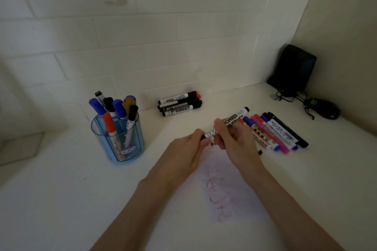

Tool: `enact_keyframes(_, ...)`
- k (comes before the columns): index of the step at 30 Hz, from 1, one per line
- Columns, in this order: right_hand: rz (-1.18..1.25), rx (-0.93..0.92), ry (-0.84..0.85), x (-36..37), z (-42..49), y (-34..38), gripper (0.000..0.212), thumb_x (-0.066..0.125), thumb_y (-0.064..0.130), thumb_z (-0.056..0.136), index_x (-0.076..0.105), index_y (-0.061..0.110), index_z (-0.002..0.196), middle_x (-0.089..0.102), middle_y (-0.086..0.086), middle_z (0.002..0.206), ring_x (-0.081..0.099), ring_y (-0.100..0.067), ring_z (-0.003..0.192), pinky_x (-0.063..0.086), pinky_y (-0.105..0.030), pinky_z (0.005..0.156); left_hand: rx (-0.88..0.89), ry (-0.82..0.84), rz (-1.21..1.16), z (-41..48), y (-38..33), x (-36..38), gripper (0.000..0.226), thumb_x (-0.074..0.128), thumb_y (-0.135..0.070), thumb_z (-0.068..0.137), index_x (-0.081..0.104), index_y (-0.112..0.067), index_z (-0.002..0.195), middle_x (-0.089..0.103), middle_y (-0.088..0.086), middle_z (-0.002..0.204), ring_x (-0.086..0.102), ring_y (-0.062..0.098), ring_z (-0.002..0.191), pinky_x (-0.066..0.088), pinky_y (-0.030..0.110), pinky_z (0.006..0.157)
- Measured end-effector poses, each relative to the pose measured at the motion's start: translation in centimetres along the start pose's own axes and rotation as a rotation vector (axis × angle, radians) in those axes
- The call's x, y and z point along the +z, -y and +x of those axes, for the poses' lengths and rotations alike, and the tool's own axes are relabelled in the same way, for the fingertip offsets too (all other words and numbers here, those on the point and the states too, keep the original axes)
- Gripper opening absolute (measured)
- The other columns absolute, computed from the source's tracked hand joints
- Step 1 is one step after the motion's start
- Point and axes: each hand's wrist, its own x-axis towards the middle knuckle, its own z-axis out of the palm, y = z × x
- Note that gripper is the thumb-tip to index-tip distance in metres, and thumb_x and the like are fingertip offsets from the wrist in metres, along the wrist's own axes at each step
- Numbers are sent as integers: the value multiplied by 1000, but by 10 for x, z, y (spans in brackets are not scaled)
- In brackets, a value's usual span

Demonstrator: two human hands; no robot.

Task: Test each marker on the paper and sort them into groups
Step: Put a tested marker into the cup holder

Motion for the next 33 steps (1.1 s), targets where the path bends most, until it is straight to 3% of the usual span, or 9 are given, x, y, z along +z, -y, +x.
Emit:
enact_keyframes(2,-8,12,23,-3,2,1,38,60,43,105,66,13,82,61,2,65,54,-9,60,45,-18,58,-3,26,-91,0,2,-1,29,27,-41,108,44,-22,96,52,-10,76,50,12,63,44,34,62)
enact_keyframes(6,190,84,-415,-63,28,8,32,61,46,101,68,23,81,60,4,70,57,-13,70,50,-31,73,-91,66,-394,-14,29,-19,29,33,-26,111,44,-25,84,46,-8,75,42,8,68,37,26,68)
enact_keyframes(7,159,55,-434,-76,30,7,34,60,47,102,68,24,78,61,4,69,56,-13,69,51,-32,73,-109,19,-421,-15,32,-23,28,33,-26,111,46,-23,86,47,-7,76,42,9,69,38,25,68)
enact_keyframes(10,35,5,-244,-66,24,-5,43,59,49,103,66,11,83,64,-1,69,57,-17,66,51,-26,66,-155,-77,-384,-7,30,-20,18,39,-24,109,55,-18,101,56,-4,86,51,10,77,42,25,71)
enact_keyframes(13,75,77,-158,-42,19,-8,30,64,41,102,74,12,102,76,-11,81,66,-24,64,55,-29,61,-205,-24,-280,-4,31,-6,18,45,-38,105,52,-29,119,59,-14,106,57,1,98,49,27,84)
enact_keyframes(17,73,164,-152,-25,14,-11,36,69,36,99,69,0,100,77,-12,76,71,-22,60,57,-28,59,-294,74,-79,-7,42,-3,46,59,-75,80,48,-50,117,52,-30,97,52,-14,91,42,15,74)
enact_keyframes(20,-82,199,-158,-16,10,-18,33,79,38,91,69,7,93,72,-3,65,64,-10,56,51,-21,60,-212,108,76,-4,43,0,62,56,-86,71,53,-46,118,58,-23,103,55,-2,91,45,22,76)
enact_keyframes(25,-160,175,-139,1,8,-24,13,82,26,89,74,16,89,74,2,65,69,-10,55,50,-16,56,-195,108,74,-6,44,2,63,57,-86,71,54,-44,119,58,-20,103,54,2,94,47,26,80)
enact_keyframes(33,-297,142,-207,5,5,-32,18,82,32,89,71,27,75,74,11,64,70,-6,54,53,-19,55,-208,116,93,-6,44,4,63,58,-84,72,53,-44,120,57,-20,103,52,1,93,39,22,75)
